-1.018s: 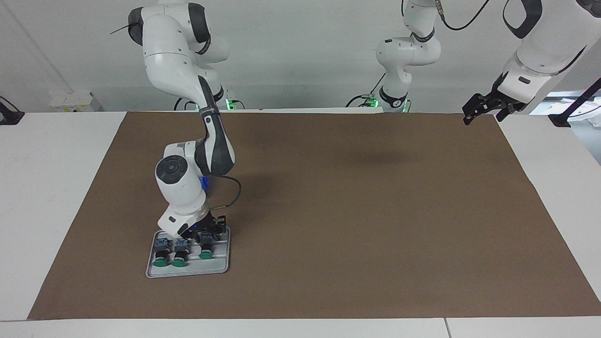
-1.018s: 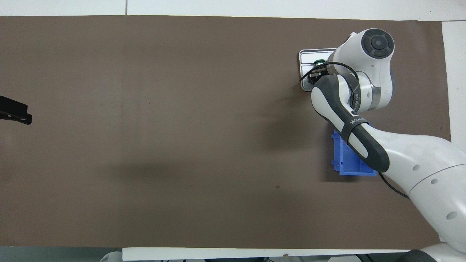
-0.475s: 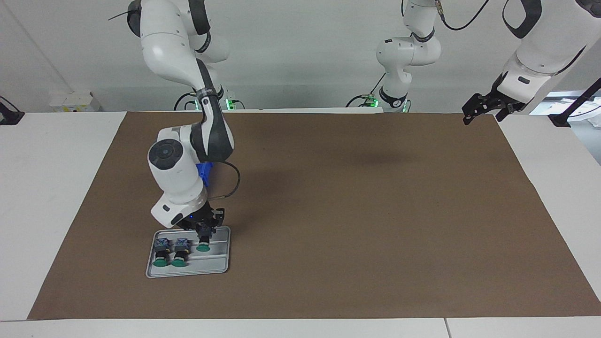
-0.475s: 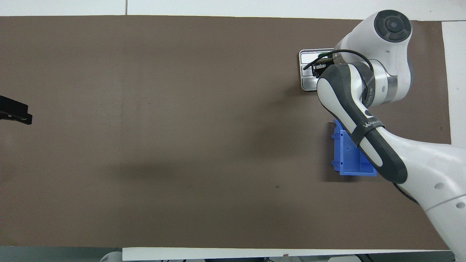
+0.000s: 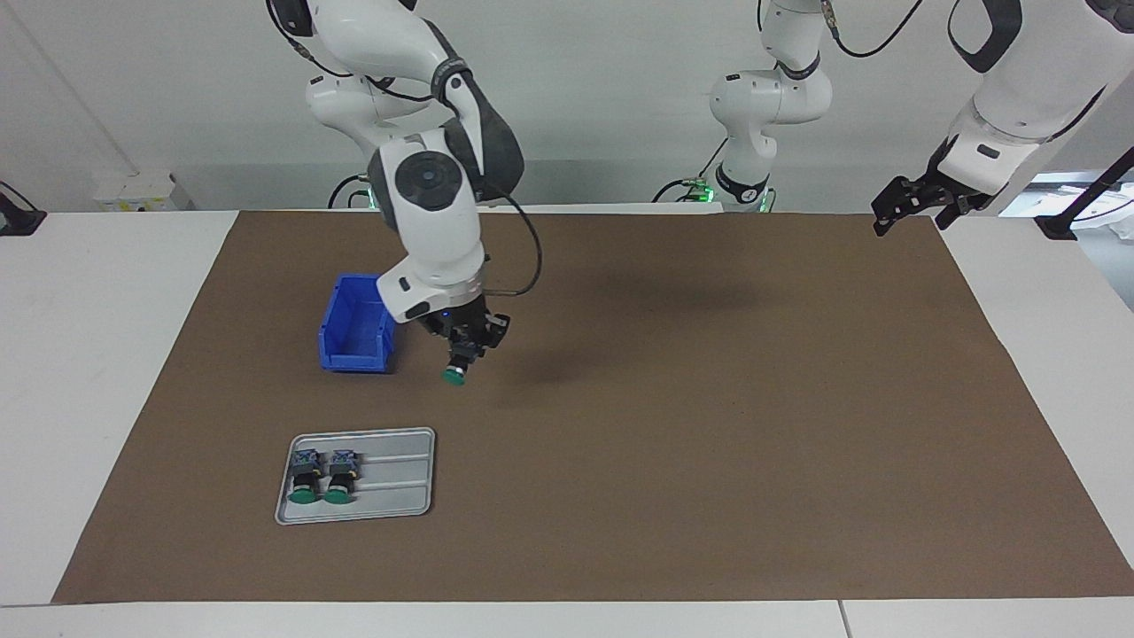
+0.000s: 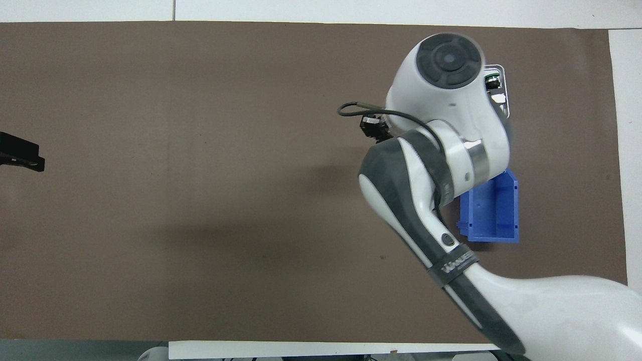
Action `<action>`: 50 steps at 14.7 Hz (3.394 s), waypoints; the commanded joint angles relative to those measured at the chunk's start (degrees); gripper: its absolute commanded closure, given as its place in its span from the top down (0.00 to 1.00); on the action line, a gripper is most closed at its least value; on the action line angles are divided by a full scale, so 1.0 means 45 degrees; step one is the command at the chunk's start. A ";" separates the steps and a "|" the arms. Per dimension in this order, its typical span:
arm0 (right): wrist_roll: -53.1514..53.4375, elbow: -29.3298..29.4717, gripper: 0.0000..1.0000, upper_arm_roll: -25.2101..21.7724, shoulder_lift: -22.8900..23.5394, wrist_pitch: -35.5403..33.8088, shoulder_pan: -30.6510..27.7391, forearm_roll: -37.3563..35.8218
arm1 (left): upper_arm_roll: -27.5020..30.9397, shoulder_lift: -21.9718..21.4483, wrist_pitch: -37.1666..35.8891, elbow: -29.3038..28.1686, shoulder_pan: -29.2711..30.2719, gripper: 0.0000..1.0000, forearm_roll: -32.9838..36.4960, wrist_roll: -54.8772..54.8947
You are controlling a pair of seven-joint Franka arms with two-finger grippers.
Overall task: Place and press button with both arms
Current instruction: 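Carry the green item with the right gripper to the table center and release, then withdraw the right gripper to rest while the left gripper moves in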
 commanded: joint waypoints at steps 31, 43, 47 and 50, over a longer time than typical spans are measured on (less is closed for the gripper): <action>0.9585 0.0530 0.98 0.0038 -0.0093 -0.0184 0.0532 0.0014 | -0.0139 -0.0483 0.0463 -0.0729 -0.0088 1.00 0.0035 -0.1283; -0.5701 0.0511 0.98 -0.0098 -0.4257 -0.5441 -0.5055 -0.0102 | -0.0237 0.0276 0.2066 -0.1531 -0.2976 1.00 -0.0451 -0.9835; -1.1054 0.0065 0.98 -0.0118 -0.4451 -0.5697 -0.6207 -0.0142 | -0.0256 0.1098 0.2456 -0.1122 -0.4053 1.00 -0.0706 -1.2687; -1.3099 -0.0251 0.98 -0.0118 -0.4492 -0.4896 -0.6290 -0.0219 | -0.0218 0.1467 0.2730 -0.1101 -0.4577 1.00 -0.0922 -1.3390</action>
